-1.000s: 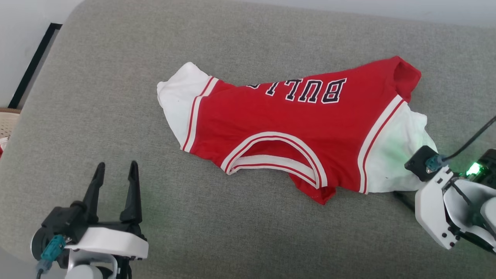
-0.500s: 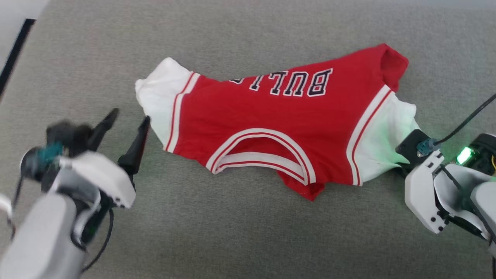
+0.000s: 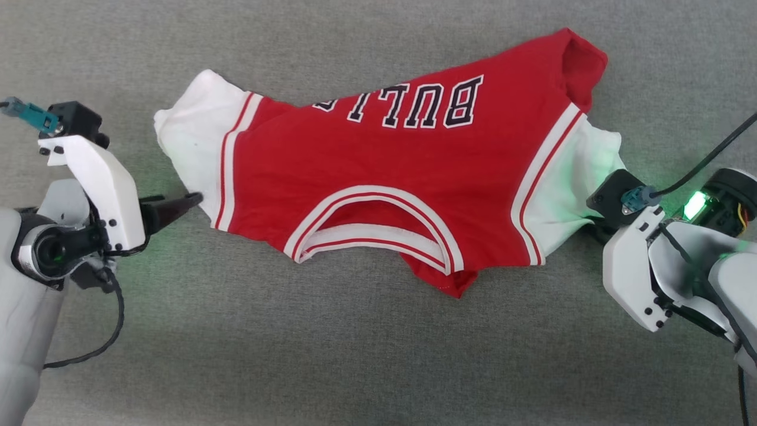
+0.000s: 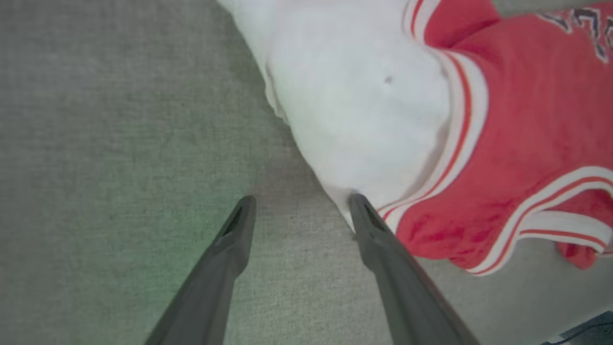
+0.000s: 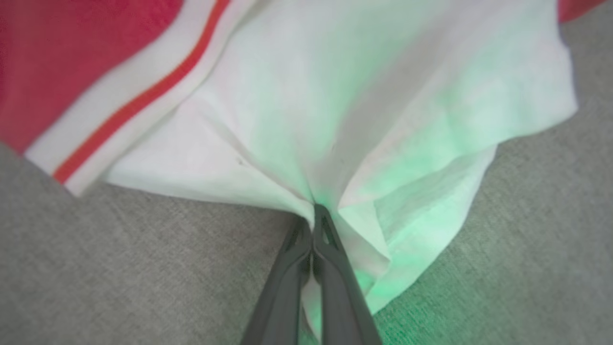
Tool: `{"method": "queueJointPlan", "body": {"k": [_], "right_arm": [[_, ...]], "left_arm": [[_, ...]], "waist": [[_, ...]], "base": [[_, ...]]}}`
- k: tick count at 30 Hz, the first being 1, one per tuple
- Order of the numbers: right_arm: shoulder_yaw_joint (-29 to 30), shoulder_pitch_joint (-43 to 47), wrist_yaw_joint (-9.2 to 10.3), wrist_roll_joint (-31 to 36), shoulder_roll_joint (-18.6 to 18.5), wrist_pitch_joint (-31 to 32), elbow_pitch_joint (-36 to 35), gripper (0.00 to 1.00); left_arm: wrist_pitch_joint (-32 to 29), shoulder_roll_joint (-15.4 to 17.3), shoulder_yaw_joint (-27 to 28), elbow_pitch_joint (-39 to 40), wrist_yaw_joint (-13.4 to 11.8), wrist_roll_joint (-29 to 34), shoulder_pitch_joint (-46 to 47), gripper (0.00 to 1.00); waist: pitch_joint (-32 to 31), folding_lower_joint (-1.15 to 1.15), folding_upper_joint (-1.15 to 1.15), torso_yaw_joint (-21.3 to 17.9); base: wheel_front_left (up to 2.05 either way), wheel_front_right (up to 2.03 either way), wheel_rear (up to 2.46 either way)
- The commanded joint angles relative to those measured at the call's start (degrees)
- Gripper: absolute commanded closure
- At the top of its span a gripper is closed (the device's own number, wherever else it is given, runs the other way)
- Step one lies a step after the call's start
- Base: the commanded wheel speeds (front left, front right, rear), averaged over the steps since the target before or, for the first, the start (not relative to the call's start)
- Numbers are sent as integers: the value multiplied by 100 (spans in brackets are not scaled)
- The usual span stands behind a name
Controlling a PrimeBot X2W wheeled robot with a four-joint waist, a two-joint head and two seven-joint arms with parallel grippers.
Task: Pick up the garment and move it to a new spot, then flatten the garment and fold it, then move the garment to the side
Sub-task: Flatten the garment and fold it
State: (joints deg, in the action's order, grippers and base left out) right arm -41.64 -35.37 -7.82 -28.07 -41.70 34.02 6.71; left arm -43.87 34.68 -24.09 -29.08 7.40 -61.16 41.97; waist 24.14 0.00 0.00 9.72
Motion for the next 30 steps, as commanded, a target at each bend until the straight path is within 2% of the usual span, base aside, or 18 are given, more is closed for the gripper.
{"method": "queueJointPlan", "body": {"k": [1,6,12,13,14,15,16,17,27,30], "right_arm": [[-98,138,60,122,-18,187,356,100],[-60,110,62,160,15,263,300,100],[10,80,63,231,79,302,217,100],[20,83,63,228,94,301,206,100],[30,90,63,226,108,301,200,100],[38,100,63,236,119,306,195,100],[50,114,63,242,126,307,194,100],[69,129,62,242,133,306,198,100],[320,225,62,277,195,82,220,100],[660,230,57,318,328,-274,167,100]], "left_arm": [[-65,-6,-18,-116,11,-97,116,0],[-108,-221,-21,-404,11,-618,277,0],[-67,-150,-255,-529,-1,-787,397,0],[-40,-171,-283,-562,-1,-853,409,12],[-9,-185,-298,-600,-1,-903,422,42],[-8,-189,-326,-626,-1,-907,430,61],[10,-178,-363,-645,0,-941,438,95],[29,-165,-394,-664,0,-980,450,100],[382,70,-572,-704,0,-1194,569,100],[767,158,-568,-547,0,-1281,531,100]], "waist": [[47,0,0,-33],[153,0,0,-72],[235,0,0,-120],[239,0,0,-129],[239,0,0,-139],[237,0,0,-148],[232,0,0,-159],[226,0,0,-169],[83,0,0,-235],[-116,0,0,-306]], "base": [[0,0,0],[0,0,0],[0,0,0],[0,0,0],[0,0,0],[0,0,0],[0,0,0],[0,0,0],[0,0,0],[0,0,0]]}}
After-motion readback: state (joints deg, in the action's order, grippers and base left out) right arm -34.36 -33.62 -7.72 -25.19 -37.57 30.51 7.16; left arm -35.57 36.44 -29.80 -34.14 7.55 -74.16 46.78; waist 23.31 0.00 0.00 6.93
